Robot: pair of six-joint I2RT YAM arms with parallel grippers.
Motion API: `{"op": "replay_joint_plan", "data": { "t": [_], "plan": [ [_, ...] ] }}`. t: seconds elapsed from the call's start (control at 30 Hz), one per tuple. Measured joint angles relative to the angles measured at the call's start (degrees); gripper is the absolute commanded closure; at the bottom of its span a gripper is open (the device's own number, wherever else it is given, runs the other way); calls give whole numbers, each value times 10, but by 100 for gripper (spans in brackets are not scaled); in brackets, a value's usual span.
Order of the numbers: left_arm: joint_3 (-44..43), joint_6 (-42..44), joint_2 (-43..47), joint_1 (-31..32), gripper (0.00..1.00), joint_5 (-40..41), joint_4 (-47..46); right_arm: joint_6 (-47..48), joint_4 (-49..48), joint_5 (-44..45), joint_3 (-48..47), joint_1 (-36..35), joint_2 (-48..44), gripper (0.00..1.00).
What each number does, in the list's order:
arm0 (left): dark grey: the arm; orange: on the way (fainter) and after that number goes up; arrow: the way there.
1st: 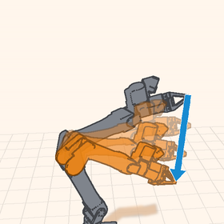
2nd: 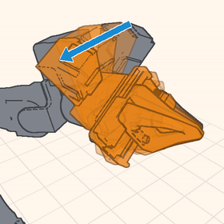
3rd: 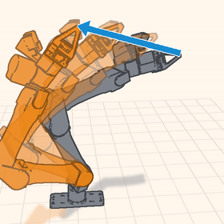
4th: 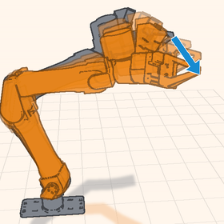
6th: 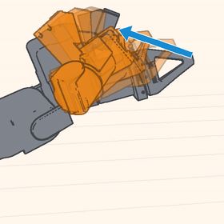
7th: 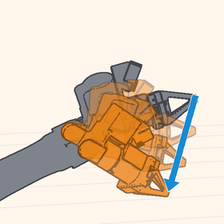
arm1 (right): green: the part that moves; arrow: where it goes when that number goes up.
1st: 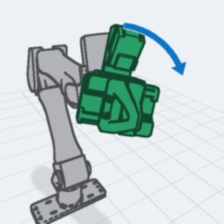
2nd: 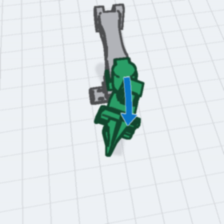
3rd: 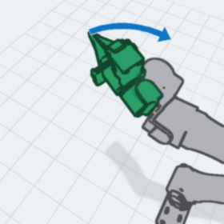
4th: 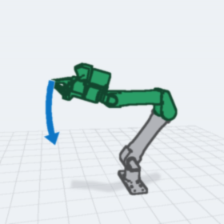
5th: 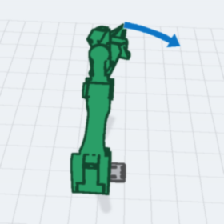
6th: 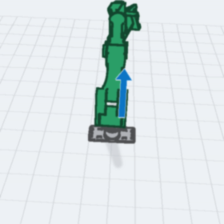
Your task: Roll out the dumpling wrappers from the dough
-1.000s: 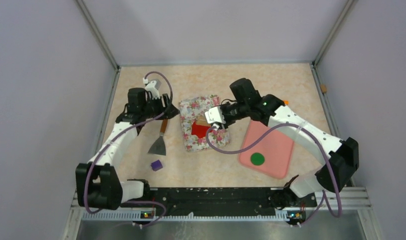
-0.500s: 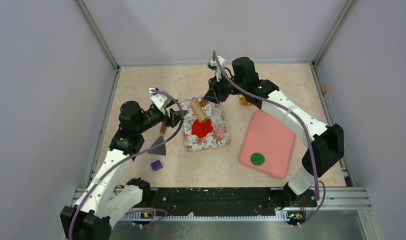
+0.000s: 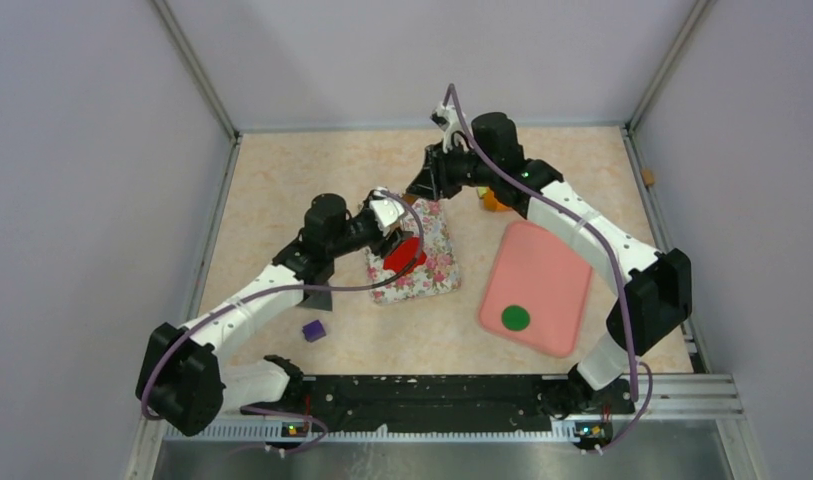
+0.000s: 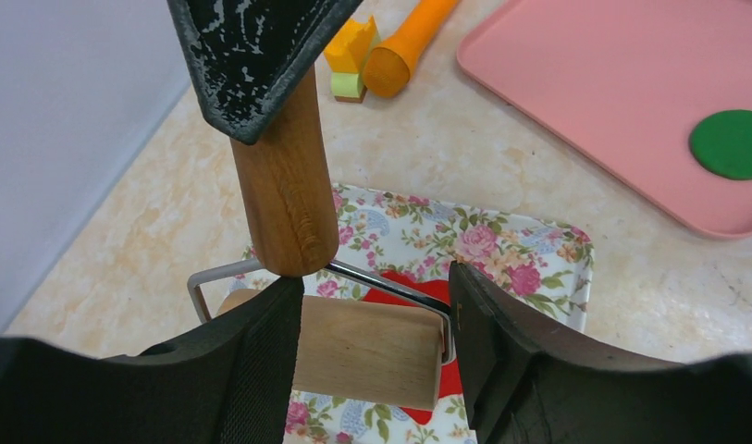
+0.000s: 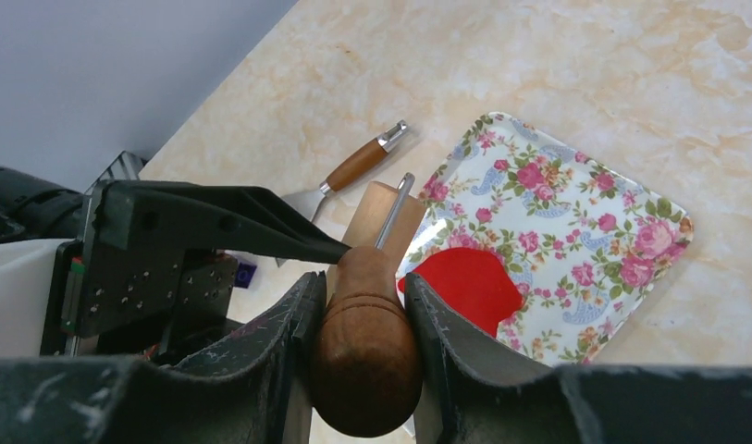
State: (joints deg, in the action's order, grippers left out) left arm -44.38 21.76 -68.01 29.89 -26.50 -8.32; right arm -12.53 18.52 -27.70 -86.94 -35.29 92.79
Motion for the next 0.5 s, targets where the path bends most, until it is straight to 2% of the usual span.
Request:
{"op": "replay_joint_plan", "data": {
  "t": [0.03,0.1,0.23,0.37,0.5],
  "plan": [
    [0,4,-2,4,41,9,-6,-2,-3,1,3,3,-1,100],
    [0,11,-9,11,49,23,-17,-7,-9,2,8,7,-3,100],
    [0,11,-28,16,77,41,-35,-10,-14,11,12,15,-3,100],
    [-7,-16,-50,12,99,87,-55,-10,-10,33,16,26,-3,100],
    [-28,-54,-71,10,100,111,-60,-10,-11,49,23,32,-3,100]
  ]
}}
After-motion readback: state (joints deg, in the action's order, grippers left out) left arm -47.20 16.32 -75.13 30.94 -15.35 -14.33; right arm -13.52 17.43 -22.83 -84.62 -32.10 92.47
